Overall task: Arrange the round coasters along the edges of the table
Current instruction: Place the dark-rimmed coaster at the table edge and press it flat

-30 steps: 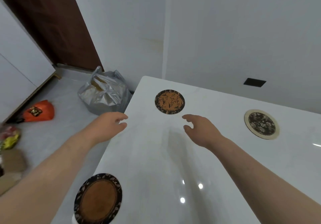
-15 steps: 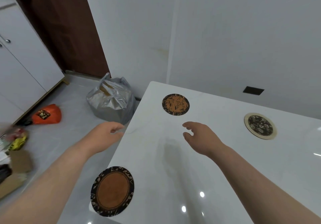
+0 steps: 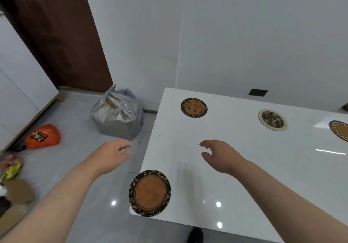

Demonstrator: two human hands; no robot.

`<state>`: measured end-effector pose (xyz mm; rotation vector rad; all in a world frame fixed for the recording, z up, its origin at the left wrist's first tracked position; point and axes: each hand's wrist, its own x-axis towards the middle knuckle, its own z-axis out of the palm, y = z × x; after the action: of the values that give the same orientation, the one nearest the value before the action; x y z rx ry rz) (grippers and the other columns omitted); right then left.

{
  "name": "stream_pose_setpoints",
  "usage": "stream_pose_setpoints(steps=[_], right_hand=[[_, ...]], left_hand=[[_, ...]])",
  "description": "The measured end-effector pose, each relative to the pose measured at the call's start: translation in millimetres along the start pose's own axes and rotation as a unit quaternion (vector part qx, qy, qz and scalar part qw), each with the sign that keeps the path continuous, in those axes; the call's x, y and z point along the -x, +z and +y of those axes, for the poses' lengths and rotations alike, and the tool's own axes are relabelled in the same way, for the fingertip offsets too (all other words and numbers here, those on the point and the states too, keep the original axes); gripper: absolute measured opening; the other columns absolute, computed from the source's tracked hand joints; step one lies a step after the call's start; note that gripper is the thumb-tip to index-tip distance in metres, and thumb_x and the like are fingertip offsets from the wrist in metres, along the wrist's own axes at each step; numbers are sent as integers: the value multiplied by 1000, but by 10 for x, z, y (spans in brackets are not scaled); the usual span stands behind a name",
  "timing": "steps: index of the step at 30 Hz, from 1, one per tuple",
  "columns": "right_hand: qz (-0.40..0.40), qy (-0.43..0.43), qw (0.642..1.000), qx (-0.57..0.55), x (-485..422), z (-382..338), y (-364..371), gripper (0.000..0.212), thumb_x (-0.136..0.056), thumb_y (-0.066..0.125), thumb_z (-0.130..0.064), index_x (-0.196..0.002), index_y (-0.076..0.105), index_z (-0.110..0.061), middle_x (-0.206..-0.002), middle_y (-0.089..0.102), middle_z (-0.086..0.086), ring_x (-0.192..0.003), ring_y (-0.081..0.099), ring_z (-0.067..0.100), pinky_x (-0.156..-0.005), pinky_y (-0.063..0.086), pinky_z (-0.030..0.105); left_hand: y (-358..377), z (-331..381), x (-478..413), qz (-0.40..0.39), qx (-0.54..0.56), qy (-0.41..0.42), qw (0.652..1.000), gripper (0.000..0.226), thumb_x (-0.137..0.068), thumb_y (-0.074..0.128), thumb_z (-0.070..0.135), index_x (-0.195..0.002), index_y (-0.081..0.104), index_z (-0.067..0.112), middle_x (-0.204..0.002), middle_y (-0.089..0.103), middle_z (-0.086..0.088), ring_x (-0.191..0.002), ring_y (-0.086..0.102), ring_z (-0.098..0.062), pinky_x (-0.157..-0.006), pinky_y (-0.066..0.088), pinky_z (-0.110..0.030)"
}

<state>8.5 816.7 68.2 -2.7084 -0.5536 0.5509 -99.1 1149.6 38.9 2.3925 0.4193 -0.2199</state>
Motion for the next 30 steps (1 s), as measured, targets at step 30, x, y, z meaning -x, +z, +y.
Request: stream_pose_setpoints(steps=[30], right_hand=[[-105, 65, 991, -51, 53, -357, 1903, 40, -94, 48, -24, -132, 53, -13, -128, 59, 9, -120, 53, 24, -98, 42, 31]], left_hand=[[1163, -1135, 252, -147, 43, -101, 983, 43, -91, 56, 28, -134, 53, 22, -125, 62, -3, -115, 58, -17, -96, 43, -28]])
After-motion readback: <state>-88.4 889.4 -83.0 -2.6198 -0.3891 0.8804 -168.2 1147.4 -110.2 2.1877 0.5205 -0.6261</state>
